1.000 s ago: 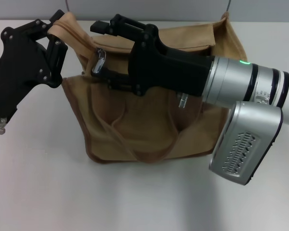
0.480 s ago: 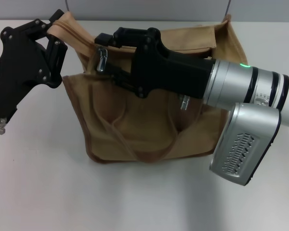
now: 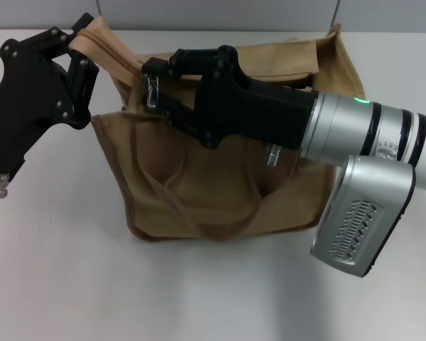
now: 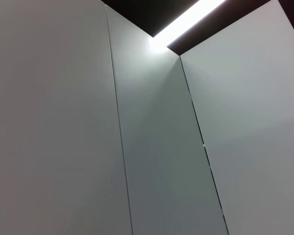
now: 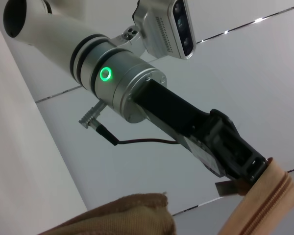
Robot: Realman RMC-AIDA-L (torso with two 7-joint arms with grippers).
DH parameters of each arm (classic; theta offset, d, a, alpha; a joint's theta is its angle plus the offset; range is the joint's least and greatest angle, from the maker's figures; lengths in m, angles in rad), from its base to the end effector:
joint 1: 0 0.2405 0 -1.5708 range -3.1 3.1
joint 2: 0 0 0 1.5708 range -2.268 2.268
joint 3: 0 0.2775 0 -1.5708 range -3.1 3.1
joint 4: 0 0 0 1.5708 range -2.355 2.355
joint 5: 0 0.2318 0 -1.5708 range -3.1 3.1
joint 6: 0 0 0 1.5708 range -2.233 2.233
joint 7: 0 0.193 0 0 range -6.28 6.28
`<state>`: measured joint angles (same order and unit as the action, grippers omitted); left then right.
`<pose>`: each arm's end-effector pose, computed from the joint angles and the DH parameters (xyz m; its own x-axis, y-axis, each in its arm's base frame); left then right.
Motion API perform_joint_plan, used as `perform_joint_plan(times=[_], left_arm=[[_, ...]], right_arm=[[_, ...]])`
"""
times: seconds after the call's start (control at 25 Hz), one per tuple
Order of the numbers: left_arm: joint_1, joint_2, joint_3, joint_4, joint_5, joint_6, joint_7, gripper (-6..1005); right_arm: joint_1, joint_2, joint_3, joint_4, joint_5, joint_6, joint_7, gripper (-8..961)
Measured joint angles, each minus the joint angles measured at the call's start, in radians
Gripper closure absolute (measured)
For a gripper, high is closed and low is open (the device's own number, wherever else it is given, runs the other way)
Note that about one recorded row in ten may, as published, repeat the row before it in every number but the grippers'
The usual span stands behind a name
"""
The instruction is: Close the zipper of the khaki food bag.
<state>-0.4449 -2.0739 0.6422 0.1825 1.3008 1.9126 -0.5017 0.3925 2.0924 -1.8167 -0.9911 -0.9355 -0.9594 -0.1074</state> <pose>-0.2434 0.3233 -0.0055 0.4278 -0.4172 0.8018 0.3591 -0.7356 -0.5744 0.1016 0.3633 -0.1305 0.4490 0.8935 -0.0022 0.5943 -0.3005 -0.7460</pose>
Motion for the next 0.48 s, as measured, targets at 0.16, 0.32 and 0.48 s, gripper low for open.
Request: perform_joint_plan(times=[0.16, 0.32, 0.48], left_arm=[[0.000, 0.000, -0.001, 0.000, 0.000, -0.002, -0.008, 968], [0.000, 0.000, -0.001, 0.000, 0.000, -0.002, -0.008, 968], [0.000, 0.000, -0.001, 0.000, 0.000, -0.001, -0.009, 968]], right_arm=[[-0.004, 0.000, -0.001, 0.000, 0.000, -0.003, 0.000, 581], [-0.006, 0.000, 0.006, 0.004, 0.000, -0.017, 0.000, 606], [-0.008, 0.000, 0.009, 0.010, 0.000, -0.031, 0.000, 631]])
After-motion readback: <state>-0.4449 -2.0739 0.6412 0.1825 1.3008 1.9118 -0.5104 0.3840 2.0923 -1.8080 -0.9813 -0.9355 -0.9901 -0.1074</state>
